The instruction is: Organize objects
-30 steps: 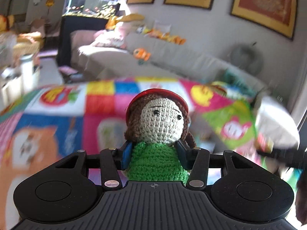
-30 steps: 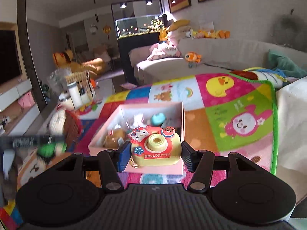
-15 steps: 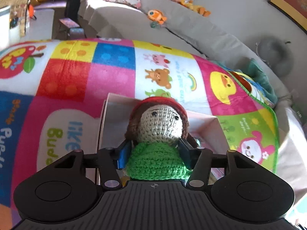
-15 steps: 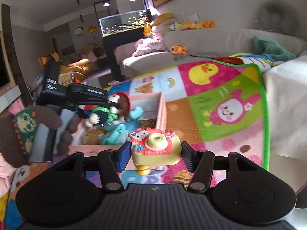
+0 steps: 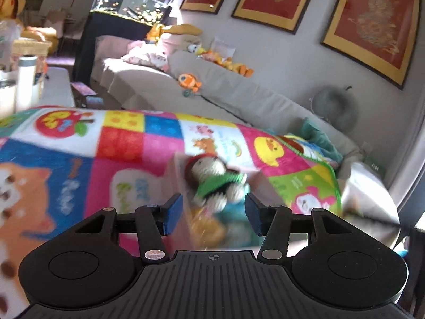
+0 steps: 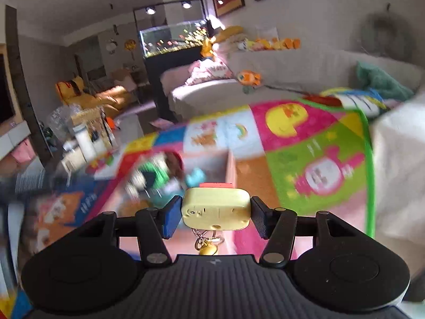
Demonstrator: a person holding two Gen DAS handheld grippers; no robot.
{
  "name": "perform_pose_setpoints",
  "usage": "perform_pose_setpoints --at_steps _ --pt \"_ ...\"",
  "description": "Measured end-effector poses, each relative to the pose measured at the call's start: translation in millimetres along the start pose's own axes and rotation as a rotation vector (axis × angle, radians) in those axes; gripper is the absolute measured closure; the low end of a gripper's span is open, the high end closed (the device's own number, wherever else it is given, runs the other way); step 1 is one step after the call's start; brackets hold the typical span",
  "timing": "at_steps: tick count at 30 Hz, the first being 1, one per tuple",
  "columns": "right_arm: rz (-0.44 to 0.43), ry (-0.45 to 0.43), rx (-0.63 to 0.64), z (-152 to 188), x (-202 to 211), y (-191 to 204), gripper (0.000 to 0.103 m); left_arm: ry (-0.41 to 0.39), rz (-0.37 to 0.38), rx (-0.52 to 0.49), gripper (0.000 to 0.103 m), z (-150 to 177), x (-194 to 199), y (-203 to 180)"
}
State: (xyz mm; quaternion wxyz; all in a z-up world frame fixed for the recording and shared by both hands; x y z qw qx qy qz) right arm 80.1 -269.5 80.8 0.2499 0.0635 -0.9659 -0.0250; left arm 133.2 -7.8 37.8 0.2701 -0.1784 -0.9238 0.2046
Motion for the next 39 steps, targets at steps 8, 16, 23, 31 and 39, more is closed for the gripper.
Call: perform_pose_setpoints --at_steps 8,16,23,31,39 --pt "0.074 -0.173 0.055 -85 -45 23 0.044 0.039 -0.056 0.046 0.047 19 34 44" --pt "0.122 -0.070 0.139 -29 -39 14 0.033 0.075 -0.045 0.064 0.047 20 23 49" --pt "0.089 0.107 0.317 45 -43 19 0.033 0.115 -0.073 -0.037 0.047 8 -28 16" --pt "0.073 0.206 0.299 80 -75 25 0.045 0.172 -0.279 -0.053 0.019 17 -55 51" --pt "0.001 0.179 0.335 64 -115 75 0.044 0.073 -0.429 0.006 0.002 -11 -41 109"
Point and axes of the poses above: each gripper's, at about its wrist camera, not at the fingertips, and x roughly against the way its jaws point, y to its left, z to its underside, the point moved 9 cm from there along -x, roughly the way its jaws point, and after that the axes turned 7 degrees about x, right-handed, at the moved point
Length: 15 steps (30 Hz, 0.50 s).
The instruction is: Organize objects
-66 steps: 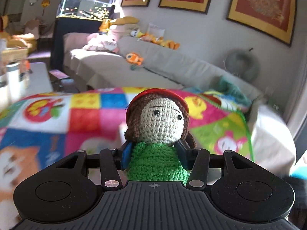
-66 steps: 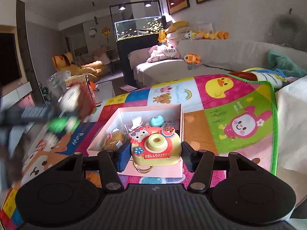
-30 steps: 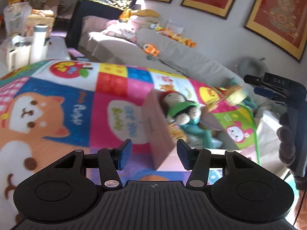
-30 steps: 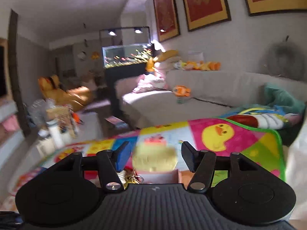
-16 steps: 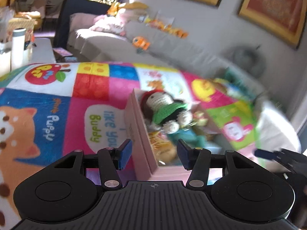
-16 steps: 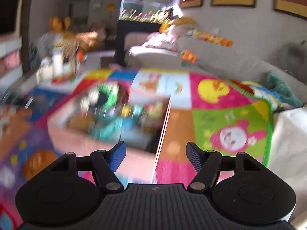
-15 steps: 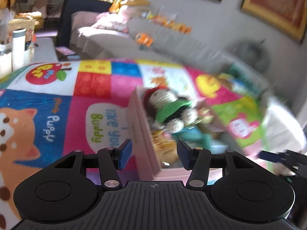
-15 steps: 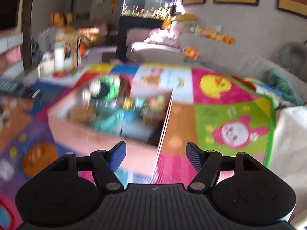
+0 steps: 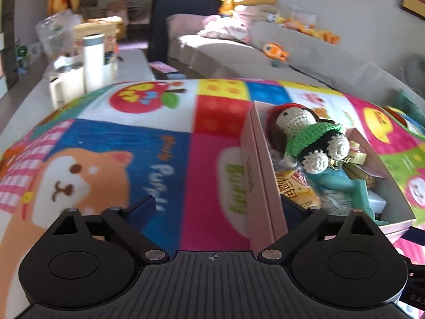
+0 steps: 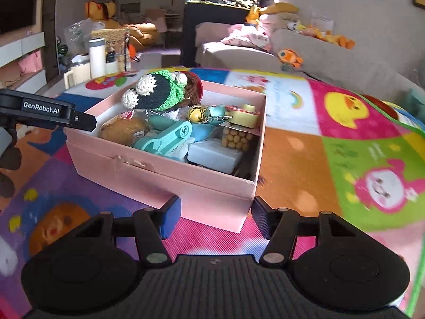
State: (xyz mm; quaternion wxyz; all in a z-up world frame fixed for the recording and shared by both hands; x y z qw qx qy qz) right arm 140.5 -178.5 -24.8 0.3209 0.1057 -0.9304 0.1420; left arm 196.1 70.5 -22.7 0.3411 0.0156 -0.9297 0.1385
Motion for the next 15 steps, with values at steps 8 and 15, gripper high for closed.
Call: perform_pose_setpoints --at_steps 8,15 --pt "0.014 -0.013 0.019 -21 -14 21 0.043 -0.029 0.008 0.028 0.003 -13 -3 16" --pt "0.051 0.049 -0.043 11 11 22 0.008 -0.108 0.071 -0.037 0.003 20 62 -2"
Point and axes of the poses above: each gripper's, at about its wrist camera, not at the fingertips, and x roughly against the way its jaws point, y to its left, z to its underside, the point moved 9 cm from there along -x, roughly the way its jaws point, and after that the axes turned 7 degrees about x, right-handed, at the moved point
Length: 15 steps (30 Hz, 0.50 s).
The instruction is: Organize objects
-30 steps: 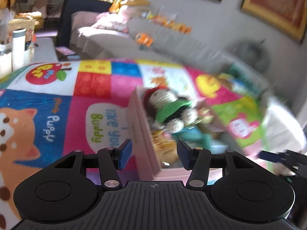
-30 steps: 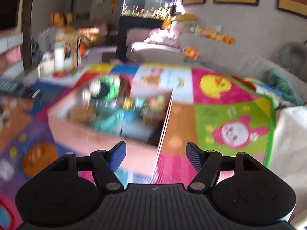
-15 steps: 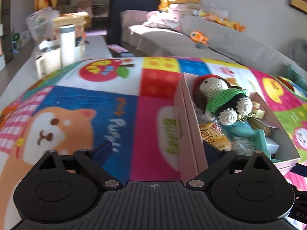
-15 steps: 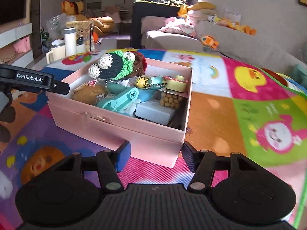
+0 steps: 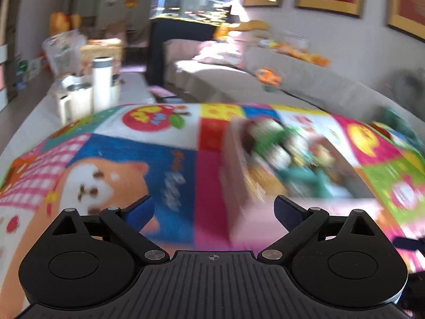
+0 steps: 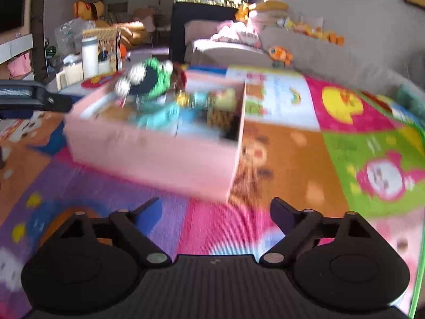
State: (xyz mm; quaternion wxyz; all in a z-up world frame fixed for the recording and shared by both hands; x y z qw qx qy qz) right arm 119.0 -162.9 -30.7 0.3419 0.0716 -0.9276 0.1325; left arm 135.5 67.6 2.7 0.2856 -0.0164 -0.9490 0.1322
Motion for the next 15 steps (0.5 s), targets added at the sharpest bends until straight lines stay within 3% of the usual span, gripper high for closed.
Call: perform_pose_setpoints --at_steps 3,7,11,15 --pt "-0.016 0.085 -0.054 34 16 8 0.000 0.047 0.062 -0.047 0.003 45 31 -12" --pt "-0.039 0.092 -0.126 59 39 21 0.000 0.123 0.034 -0.109 0.003 93 42 -14" --pt "-0.017 0.061 -0.127 56 34 24 0.000 0.111 -0.054 -0.177 0.003 101 35 -17" --pt "-0.013 0.049 -0.130 50 27 22 0.000 0.104 -0.088 -0.154 0.002 96 29 -17"
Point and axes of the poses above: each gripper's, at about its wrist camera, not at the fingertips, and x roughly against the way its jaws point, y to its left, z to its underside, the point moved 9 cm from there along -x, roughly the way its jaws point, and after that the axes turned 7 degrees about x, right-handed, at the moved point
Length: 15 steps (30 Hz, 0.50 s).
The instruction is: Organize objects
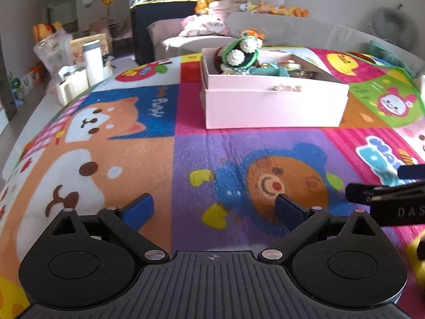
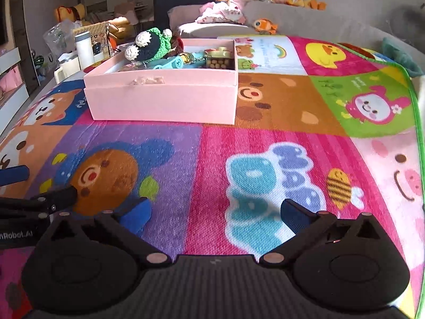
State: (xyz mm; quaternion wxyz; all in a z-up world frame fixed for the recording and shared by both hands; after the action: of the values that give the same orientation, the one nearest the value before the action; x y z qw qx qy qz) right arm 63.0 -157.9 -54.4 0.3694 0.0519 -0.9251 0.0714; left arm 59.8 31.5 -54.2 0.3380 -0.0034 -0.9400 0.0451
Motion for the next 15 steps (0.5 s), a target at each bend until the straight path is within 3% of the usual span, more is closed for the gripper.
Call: perform_pose_setpoints --at_steps 6,15 --pt "-0.018 -0.064 0.006 0.3 -2.1 -1.8 0.000 -0.003 -0.015 0.007 0.002 0.6 -1.7 0.0" --pt "-0.017 -0.065 0.007 -1.2 -1.5 0.4 0.000 -0.002 -0.016 0.004 0.002 0.4 -1.9 0.1"
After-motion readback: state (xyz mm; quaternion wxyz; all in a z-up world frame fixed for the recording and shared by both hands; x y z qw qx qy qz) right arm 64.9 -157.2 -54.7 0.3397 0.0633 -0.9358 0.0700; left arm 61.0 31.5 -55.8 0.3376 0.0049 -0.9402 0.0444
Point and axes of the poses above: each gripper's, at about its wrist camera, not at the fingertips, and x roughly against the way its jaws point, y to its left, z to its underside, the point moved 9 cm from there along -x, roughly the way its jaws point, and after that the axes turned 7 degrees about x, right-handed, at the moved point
